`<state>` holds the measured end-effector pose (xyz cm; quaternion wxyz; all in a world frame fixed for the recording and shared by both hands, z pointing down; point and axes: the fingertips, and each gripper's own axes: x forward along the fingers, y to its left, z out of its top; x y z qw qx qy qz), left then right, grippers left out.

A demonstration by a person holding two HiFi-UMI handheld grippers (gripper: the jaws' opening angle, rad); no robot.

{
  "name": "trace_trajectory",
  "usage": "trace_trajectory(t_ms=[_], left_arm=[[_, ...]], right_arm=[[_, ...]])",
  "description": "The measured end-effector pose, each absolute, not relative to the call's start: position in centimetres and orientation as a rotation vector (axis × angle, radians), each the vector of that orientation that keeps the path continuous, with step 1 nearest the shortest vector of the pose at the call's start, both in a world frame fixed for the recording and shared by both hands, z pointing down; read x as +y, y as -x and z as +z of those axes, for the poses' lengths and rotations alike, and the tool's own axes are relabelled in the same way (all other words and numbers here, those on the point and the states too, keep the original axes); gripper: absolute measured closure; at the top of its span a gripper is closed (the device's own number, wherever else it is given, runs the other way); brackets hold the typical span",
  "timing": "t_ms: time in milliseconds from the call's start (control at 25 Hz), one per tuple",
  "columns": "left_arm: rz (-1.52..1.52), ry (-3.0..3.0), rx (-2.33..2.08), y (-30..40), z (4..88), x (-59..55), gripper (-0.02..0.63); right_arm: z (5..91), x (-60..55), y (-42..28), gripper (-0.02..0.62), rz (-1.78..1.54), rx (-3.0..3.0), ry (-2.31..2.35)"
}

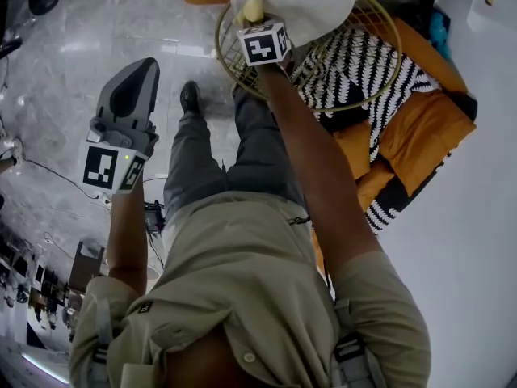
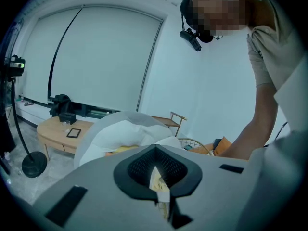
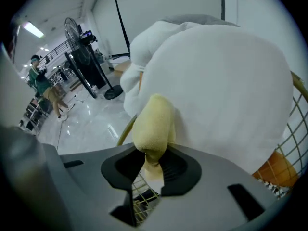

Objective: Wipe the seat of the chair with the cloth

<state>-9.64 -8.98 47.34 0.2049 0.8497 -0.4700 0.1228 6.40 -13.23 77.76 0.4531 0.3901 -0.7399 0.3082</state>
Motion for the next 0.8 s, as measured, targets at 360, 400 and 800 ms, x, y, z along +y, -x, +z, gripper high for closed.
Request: trace_trajectory(t_ms=[360,400,800], left_arm=[[0.341,-2.365,-1.302,9.3,47.7,-9.0,0.591],[0.342,-2.367,-1.300,9.2,47.7,-9.1,0.591],[0.346,-2.378,-1.281,8.2,47.9,-9.4,0.591]], right_arm=[[77.3,-12.8,-7.1,0.495,0.734,-1.847,-0.942],[77.4,-13.0,-8.0,0.495,0.728,-1.839,-0.951],[77.8,-15.8,-31.8,0.495,0.908,-1.469,-1.454]])
